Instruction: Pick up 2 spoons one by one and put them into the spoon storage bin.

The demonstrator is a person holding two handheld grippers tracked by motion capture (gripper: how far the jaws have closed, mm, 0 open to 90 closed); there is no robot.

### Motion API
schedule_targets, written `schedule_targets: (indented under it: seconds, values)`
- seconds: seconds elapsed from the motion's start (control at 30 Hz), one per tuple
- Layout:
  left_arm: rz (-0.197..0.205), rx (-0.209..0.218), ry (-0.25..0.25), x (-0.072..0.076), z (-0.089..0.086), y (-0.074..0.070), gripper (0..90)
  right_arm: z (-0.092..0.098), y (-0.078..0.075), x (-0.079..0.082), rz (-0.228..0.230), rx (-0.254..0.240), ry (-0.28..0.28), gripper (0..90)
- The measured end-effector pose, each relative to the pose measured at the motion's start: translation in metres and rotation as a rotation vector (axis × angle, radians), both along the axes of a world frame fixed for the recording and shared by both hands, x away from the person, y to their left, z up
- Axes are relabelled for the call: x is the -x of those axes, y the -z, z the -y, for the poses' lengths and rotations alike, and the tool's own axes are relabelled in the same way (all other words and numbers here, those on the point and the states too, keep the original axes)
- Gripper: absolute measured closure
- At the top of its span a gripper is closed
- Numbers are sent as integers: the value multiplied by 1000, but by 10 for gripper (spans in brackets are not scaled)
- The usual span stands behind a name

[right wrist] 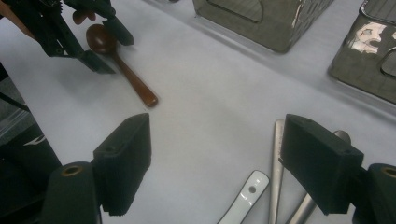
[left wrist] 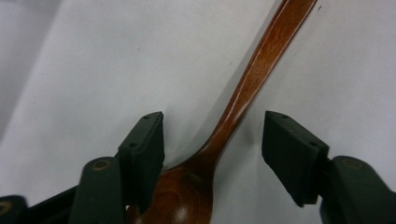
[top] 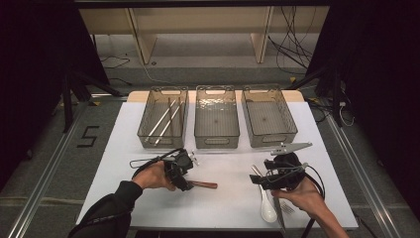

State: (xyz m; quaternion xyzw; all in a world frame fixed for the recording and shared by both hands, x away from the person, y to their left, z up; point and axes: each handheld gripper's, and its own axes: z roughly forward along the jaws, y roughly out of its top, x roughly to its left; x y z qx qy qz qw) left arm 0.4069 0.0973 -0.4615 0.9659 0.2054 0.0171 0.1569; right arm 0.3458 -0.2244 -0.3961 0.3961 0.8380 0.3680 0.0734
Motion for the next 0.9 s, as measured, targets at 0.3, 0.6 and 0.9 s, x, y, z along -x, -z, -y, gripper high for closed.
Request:
schedule_targets:
  seconds: [0.3,0.6,0.9]
  values:
    - [14,-36,37,0,1,0,601,-1,0,1,-5,4,-4,258]
    - [0,-30,54,0,0,-1,796,-1,1,0,-5,5,-4,261]
    - [-5,-14,12,0,-2,-1,809,0,0,0,-4,6,-2,261]
